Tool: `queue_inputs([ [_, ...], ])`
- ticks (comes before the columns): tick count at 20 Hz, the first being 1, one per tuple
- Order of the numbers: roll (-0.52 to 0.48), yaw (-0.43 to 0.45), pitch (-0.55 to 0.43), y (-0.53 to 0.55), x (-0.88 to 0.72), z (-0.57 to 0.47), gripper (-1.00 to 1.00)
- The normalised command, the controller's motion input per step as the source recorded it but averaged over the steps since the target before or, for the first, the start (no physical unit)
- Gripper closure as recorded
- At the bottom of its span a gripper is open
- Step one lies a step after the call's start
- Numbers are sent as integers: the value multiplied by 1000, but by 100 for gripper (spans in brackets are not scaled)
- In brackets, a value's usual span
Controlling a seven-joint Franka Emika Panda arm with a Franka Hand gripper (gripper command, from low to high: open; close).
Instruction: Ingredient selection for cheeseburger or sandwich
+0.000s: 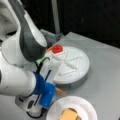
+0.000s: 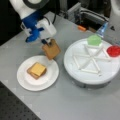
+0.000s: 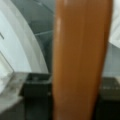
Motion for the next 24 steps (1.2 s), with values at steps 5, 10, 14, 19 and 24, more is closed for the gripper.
queue_inputs([
  [5, -101, 175, 127, -269, 552, -107, 100],
  [10, -14, 220, 120, -332, 643, -145, 100],
  [14, 28, 223, 133, -252, 560, -41, 100],
  [19, 54, 229, 144, -170, 386, 81, 100],
  [24, 65, 231, 145, -126, 312, 63, 100],
])
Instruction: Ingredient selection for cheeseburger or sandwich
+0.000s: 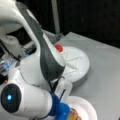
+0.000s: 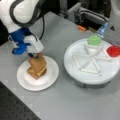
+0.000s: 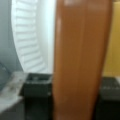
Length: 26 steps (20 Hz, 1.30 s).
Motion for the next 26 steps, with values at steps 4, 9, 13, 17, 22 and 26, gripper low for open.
queue_inputs([
  [4, 71, 241, 139, -141, 324, 38, 100],
  [9, 62, 252, 117, -202, 322, 10, 100],
  [13, 64, 259, 105, -248, 334, 3, 100],
  [17, 67, 250, 99, -270, 334, 16, 100],
  [22, 80, 244, 94, -263, 312, 10, 100],
  [26, 91, 252, 88, -261, 303, 11, 100],
])
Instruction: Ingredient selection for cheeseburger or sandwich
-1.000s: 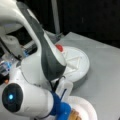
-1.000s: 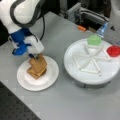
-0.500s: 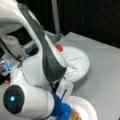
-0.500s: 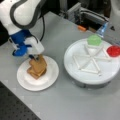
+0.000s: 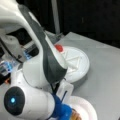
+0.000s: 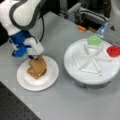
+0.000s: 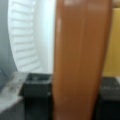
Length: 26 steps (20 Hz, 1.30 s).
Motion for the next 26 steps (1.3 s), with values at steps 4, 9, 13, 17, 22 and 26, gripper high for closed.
queue_inputs([
  [4, 100, 266, 76, -276, 290, 1, 100],
  [9, 100, 265, 71, -284, 290, -11, 100],
  [13, 101, 248, 79, -280, 304, 10, 100],
  [17, 106, 237, 77, -285, 321, 8, 100],
  [22, 110, 233, 67, -300, 323, 0, 100],
  [26, 109, 226, 56, -318, 312, -27, 100],
])
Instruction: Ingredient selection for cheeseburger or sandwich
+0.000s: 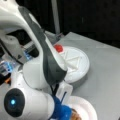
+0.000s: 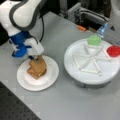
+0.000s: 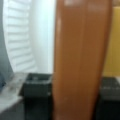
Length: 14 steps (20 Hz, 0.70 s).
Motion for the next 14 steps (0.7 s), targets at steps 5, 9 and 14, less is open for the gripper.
queue_inputs([
  [5, 109, 225, 63, -325, 275, -20, -100],
  [9, 108, 224, 85, -307, 251, 3, -100],
  [14, 106, 240, 83, -310, 263, 11, -100],
])
